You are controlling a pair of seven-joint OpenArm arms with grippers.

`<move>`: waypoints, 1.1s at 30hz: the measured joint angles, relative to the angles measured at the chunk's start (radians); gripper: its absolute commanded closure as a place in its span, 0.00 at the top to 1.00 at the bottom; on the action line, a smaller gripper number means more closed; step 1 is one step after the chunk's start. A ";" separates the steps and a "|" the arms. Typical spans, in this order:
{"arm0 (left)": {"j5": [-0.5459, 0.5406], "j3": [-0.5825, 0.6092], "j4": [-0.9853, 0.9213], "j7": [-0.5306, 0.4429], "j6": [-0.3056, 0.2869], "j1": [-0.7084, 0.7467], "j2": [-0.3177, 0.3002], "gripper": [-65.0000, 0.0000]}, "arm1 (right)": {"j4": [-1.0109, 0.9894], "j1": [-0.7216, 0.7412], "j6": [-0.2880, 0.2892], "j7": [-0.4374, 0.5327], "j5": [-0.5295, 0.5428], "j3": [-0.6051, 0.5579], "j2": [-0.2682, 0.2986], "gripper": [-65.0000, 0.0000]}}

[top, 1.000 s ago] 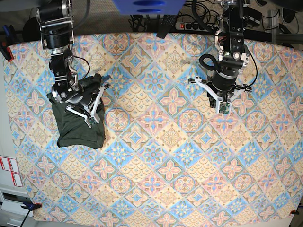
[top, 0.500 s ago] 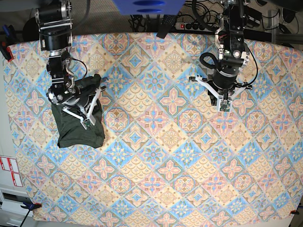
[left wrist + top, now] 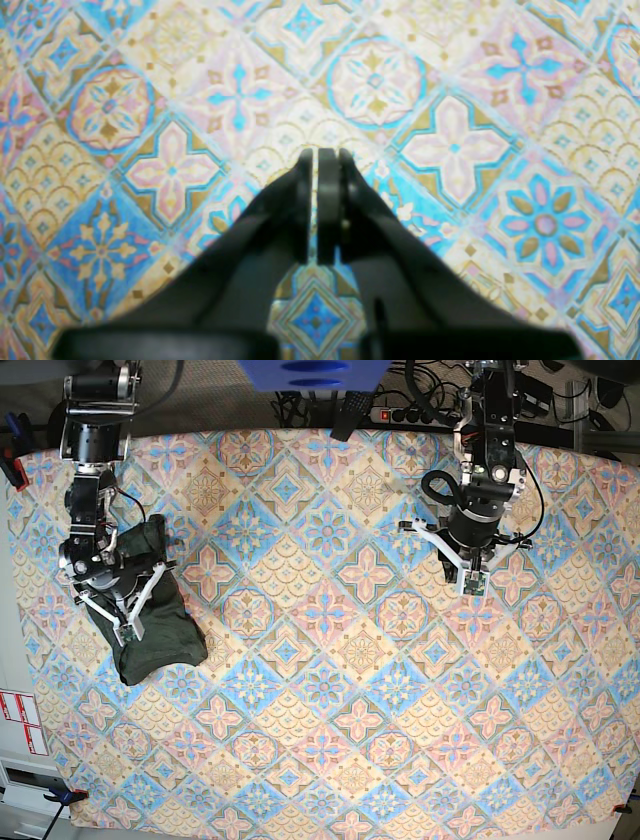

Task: Fold the T-shirt properly
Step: 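Press and slide the folded shirt with the right gripper to settle it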

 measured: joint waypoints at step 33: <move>-0.035 0.030 0.000 -0.003 -0.006 0.007 -0.003 0.00 | -0.271 0.016 0.003 0.290 -0.180 0.143 0.077 0.02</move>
